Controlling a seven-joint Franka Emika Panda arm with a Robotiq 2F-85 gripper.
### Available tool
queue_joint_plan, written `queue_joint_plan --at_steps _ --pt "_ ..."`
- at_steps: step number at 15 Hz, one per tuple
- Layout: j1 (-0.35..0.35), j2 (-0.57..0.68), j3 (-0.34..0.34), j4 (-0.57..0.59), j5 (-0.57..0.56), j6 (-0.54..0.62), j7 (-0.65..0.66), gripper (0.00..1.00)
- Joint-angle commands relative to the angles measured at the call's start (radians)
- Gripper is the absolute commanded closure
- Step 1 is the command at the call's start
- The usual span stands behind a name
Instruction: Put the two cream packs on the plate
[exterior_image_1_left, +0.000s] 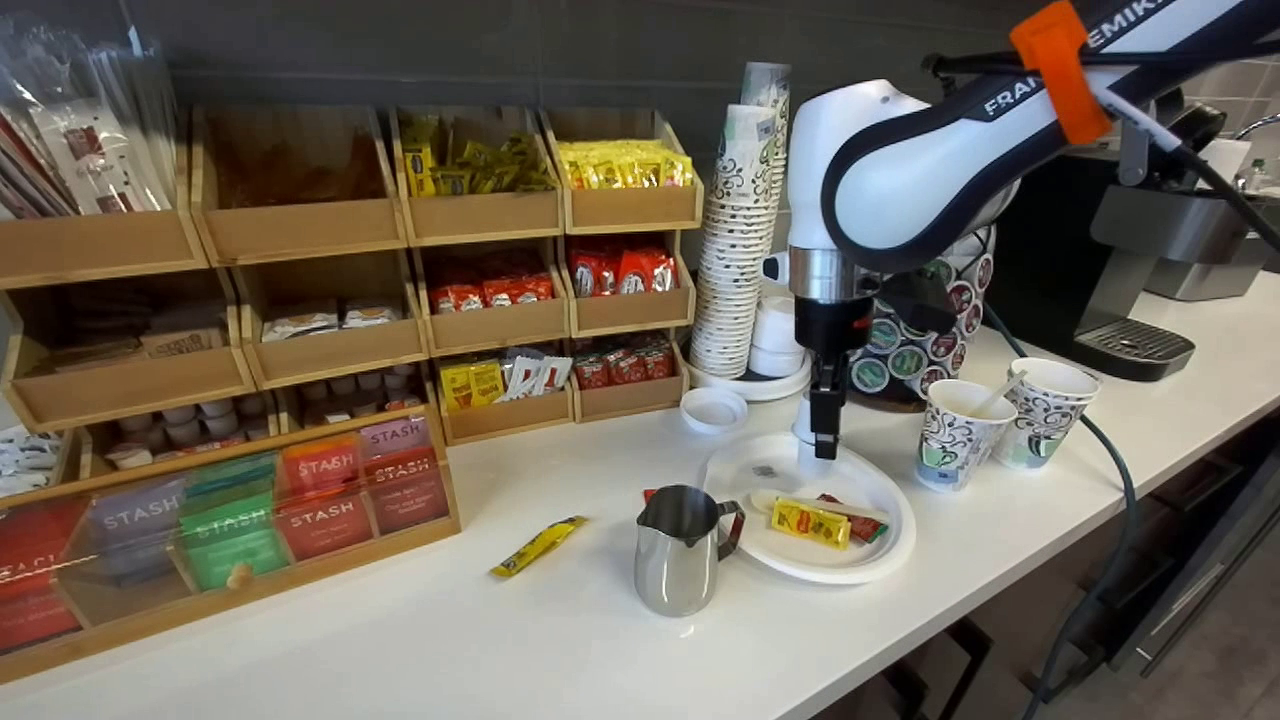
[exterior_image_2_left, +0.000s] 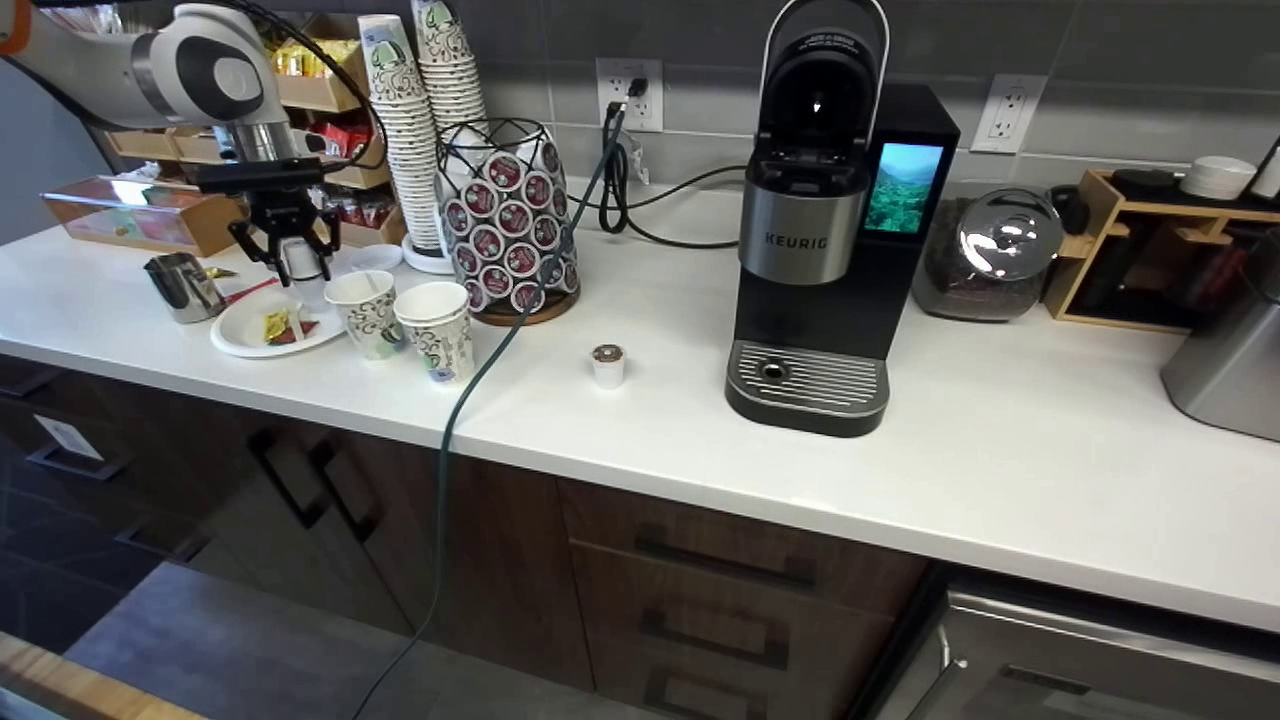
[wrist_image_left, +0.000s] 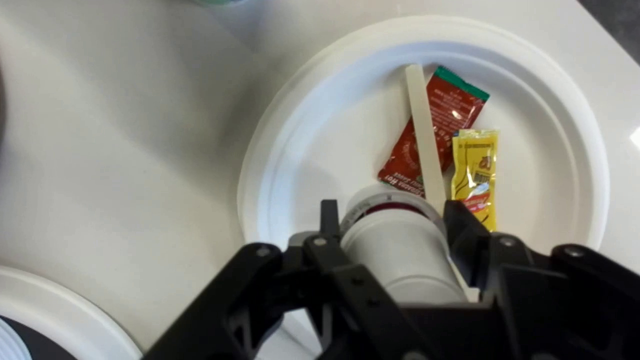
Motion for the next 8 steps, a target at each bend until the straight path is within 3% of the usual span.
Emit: queue_joint_plan --at_steps 1,2,3,4,5,8 --pt "-0.008 0.064 -0.001 0.073 -0.013 -0.028 -0.011 0.7" --pt "-0.01 0.076 -0.001 0.084 -0.01 -0.029 -0.013 0.7" --pt "-0.013 0.082 0.001 0.092 -0.007 -0.036 -0.015 0.62" --pt "-0.014 0.09 0.002 0.1 -0.007 -0.044 -0.017 0.2" --pt "-0.015 0.089 0.003 0.1 -0.006 -0.056 -0.021 0.19" --pt "-0.022 0.027 0.012 0.044 0.006 -0.096 -0.025 0.01"
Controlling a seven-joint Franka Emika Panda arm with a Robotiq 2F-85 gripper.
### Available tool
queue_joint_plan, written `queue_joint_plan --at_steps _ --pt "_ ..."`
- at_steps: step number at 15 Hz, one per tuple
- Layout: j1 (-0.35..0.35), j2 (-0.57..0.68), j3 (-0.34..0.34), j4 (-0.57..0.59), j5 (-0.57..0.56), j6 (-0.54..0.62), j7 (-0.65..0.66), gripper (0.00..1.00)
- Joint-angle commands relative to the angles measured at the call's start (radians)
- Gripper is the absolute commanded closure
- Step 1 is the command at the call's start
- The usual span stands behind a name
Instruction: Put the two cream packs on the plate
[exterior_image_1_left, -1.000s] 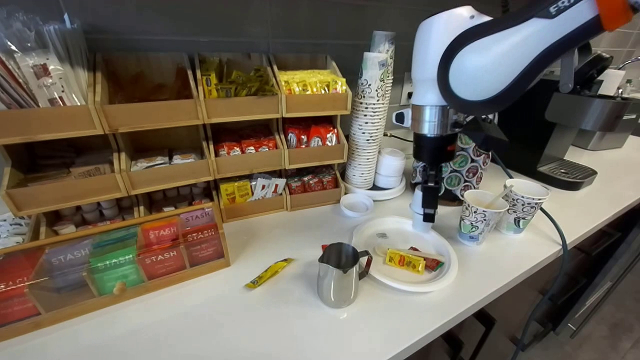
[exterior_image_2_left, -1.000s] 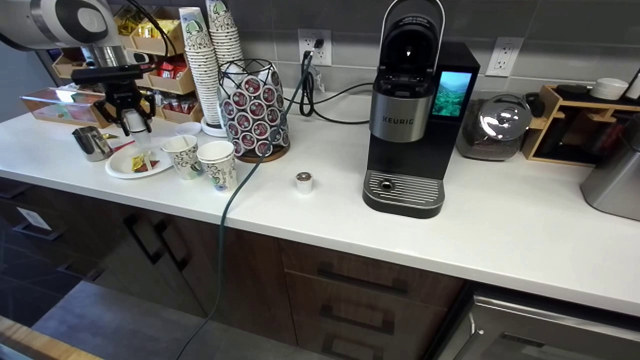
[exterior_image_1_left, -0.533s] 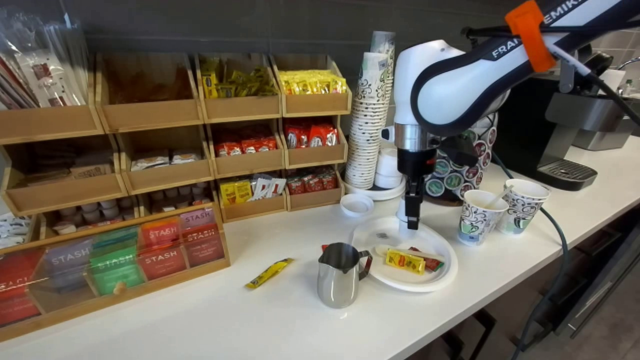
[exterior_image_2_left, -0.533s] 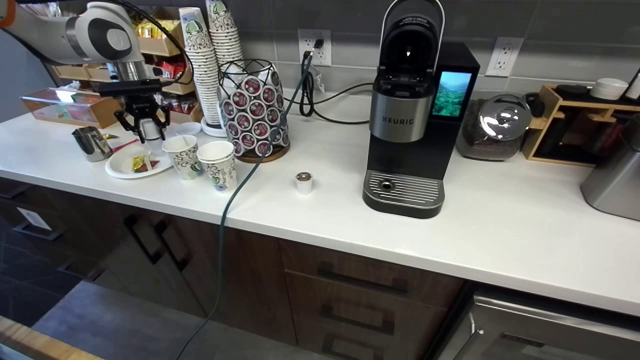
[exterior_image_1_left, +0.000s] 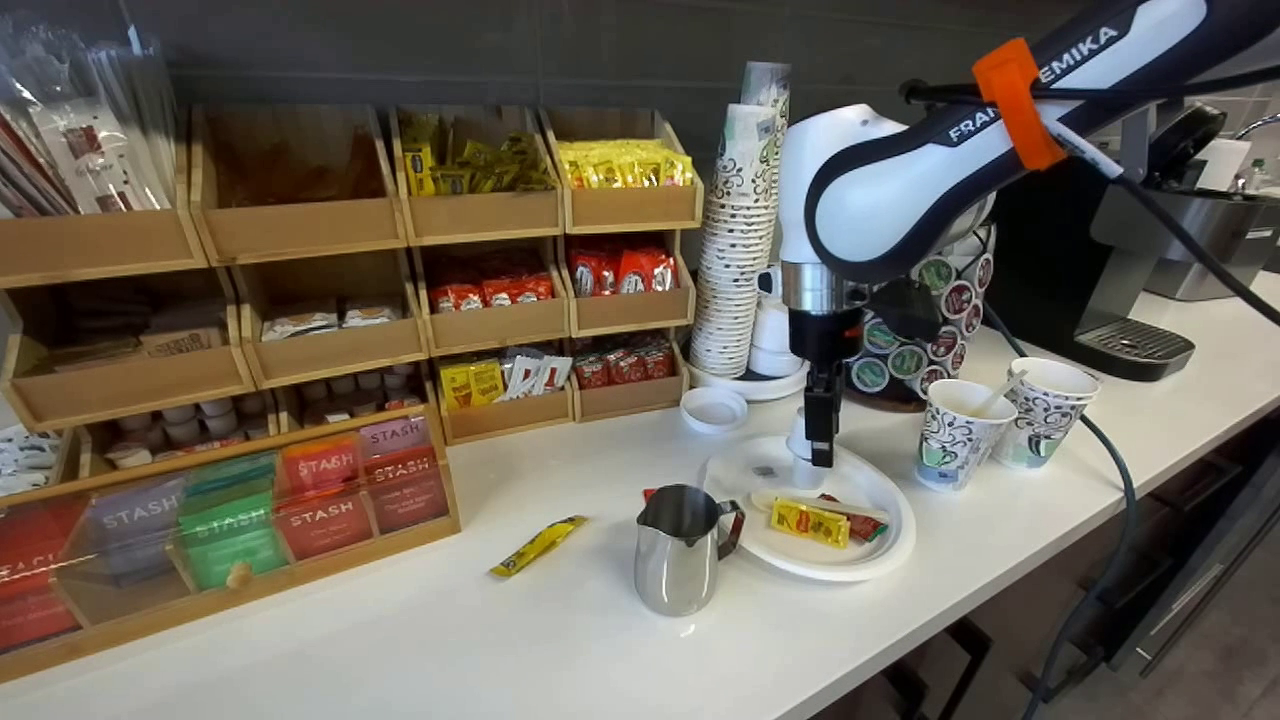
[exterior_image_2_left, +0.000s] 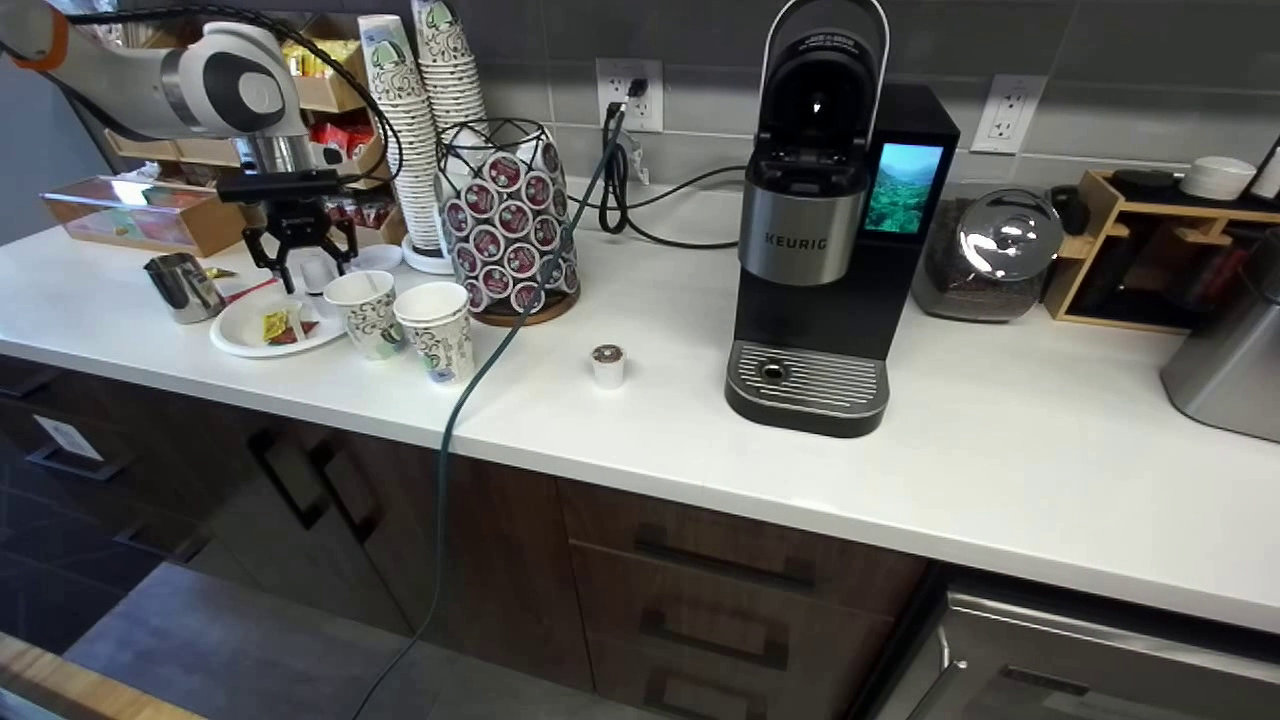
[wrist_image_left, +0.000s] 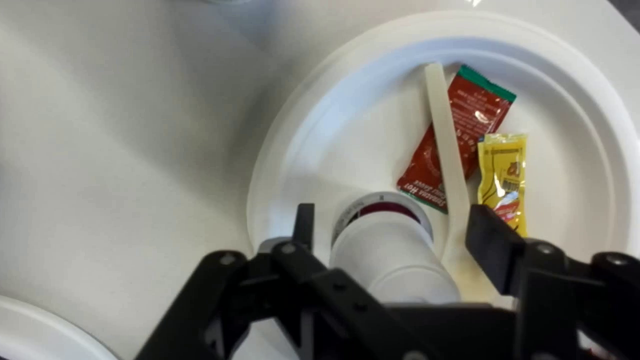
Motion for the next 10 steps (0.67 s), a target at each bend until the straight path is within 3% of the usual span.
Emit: queue_joint_plan --at_steps 1,4,7,10 --pt "-0.018 -0.076 0.016 -0.067 0.012 -0.045 -0.015 0.0" --pt "-0.072 -0.22 0.031 -0.25 0.066 0.037 -0.063 0.0" --pt "-0.128 -0.331 0.049 -0.392 0.15 0.105 -0.196 0.0" --pt "-0.167 -0.456 0.054 -0.556 0.292 0.3 -0.346 0.0"
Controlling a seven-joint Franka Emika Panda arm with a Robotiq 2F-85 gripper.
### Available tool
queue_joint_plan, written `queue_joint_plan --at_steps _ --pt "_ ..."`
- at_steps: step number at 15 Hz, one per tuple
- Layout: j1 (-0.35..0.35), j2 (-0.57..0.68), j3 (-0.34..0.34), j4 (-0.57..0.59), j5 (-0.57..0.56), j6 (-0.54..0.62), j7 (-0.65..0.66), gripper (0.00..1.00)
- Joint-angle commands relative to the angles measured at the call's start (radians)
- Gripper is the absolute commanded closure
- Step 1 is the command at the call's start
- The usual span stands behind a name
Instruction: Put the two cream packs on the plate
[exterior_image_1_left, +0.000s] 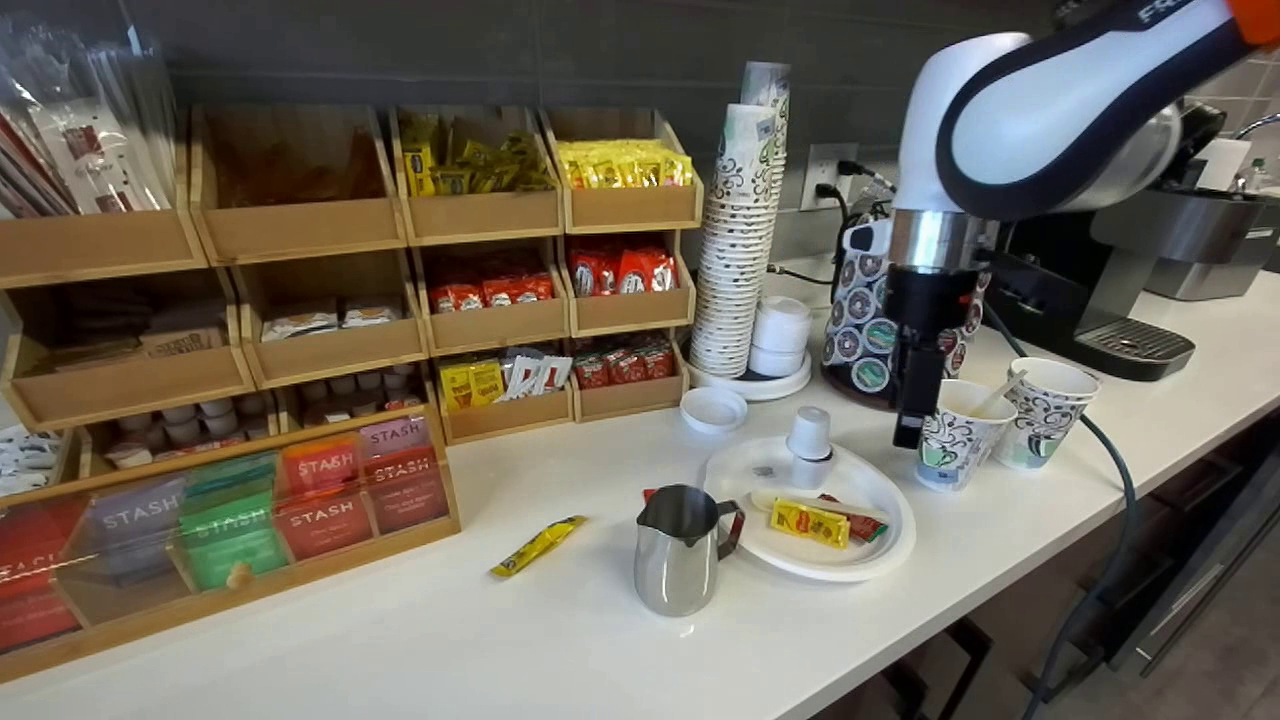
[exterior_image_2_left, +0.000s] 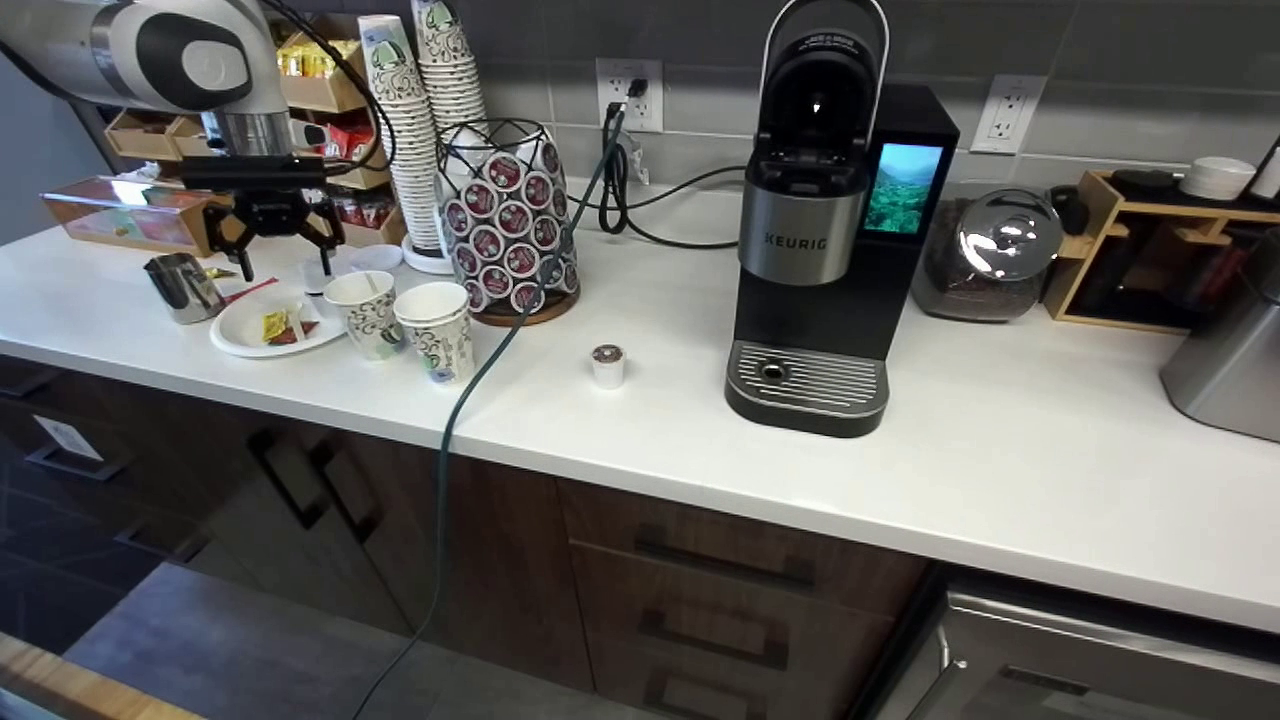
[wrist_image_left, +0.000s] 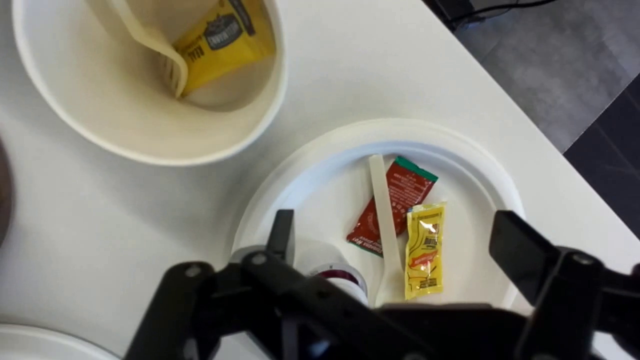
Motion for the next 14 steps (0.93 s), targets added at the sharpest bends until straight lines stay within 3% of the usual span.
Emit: queue_joint_plan --at_steps 1,3,5,6,7,9,11,12,13,14 --pt "-0.052 -0.189 0.021 -0.251 0.183 0.227 -0.156 0.0" --pt "-0.055 -0.272 0.02 -0.363 0.35 0.331 -0.224 0.0" --pt "-0.128 -0.361 0.102 -0.463 0.514 0.401 -0.282 0.0" --pt "-0.124 -0.399 0.101 -0.49 0.595 0.415 -0.31 0.0" --pt "-0.029 -0.444 0.005 -0.512 0.673 0.415 -0.344 0.0" --pt "0.012 -0.553 -0.067 -0.583 0.83 0.415 -0.463 0.0" --pt "0.073 -0.651 -0.189 -0.653 0.992 0.404 -0.638 0.0" --pt "0.073 -0.691 -0.216 -0.687 1.063 0.401 -0.714 0.0" --pt "0.033 -0.572 -0.142 -0.586 0.95 0.406 -0.595 0.0" --pt "0.042 -0.615 -0.18 -0.621 1.001 0.405 -0.659 0.0"
